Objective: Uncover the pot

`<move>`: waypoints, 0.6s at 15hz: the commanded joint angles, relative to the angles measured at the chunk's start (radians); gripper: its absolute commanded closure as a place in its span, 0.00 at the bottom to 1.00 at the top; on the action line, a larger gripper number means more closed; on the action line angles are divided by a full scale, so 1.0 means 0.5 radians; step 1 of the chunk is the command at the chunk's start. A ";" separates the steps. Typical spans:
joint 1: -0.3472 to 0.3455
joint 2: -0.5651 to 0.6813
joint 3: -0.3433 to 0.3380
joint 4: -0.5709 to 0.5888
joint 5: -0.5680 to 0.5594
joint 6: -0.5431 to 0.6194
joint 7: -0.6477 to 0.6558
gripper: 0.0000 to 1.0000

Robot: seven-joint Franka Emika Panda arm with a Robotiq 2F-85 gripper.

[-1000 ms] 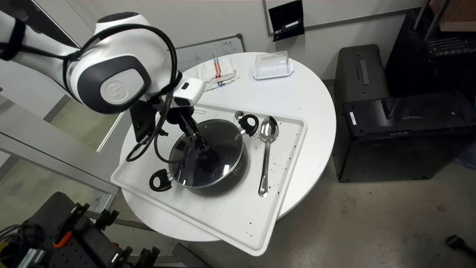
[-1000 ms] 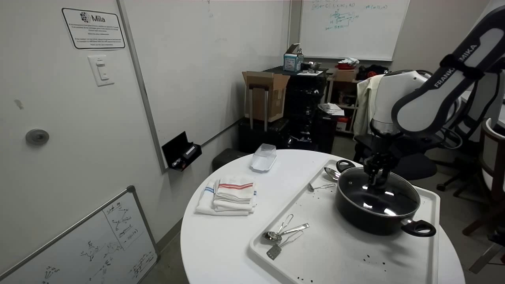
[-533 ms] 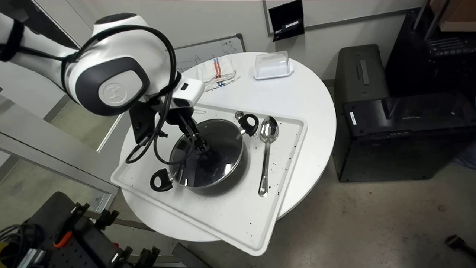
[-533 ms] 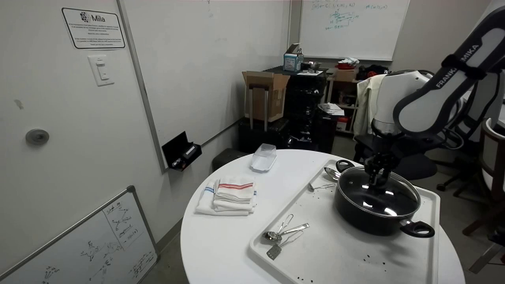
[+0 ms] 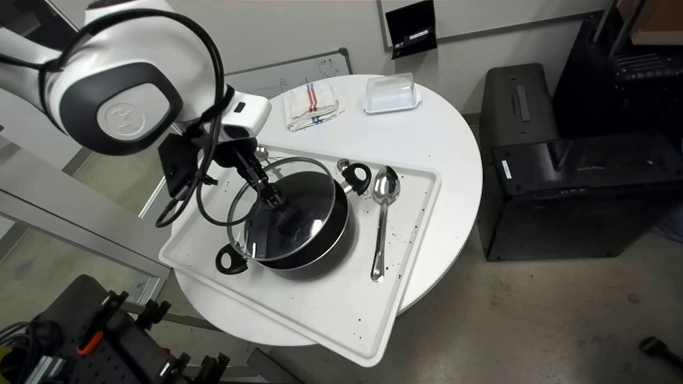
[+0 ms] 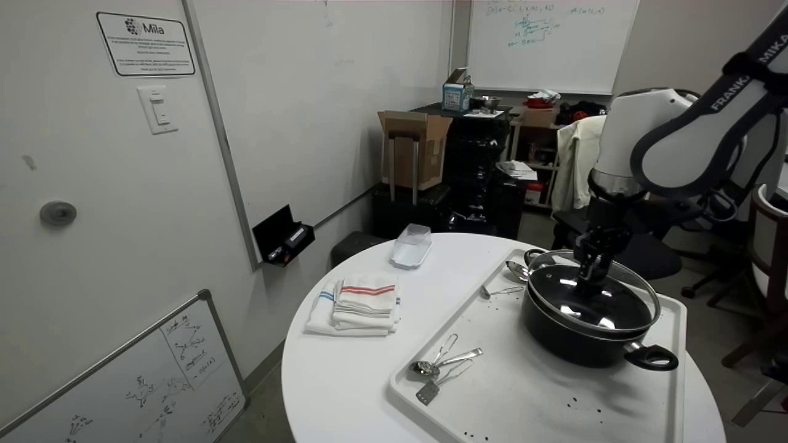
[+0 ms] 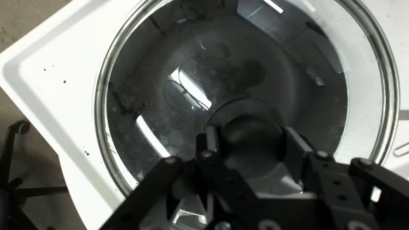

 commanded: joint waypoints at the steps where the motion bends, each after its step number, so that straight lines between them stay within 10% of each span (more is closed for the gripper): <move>1: 0.014 -0.152 0.067 -0.098 0.057 -0.017 -0.097 0.75; 9: 0.303 -0.151 0.169 -0.052 -0.080 -0.096 -0.017 0.75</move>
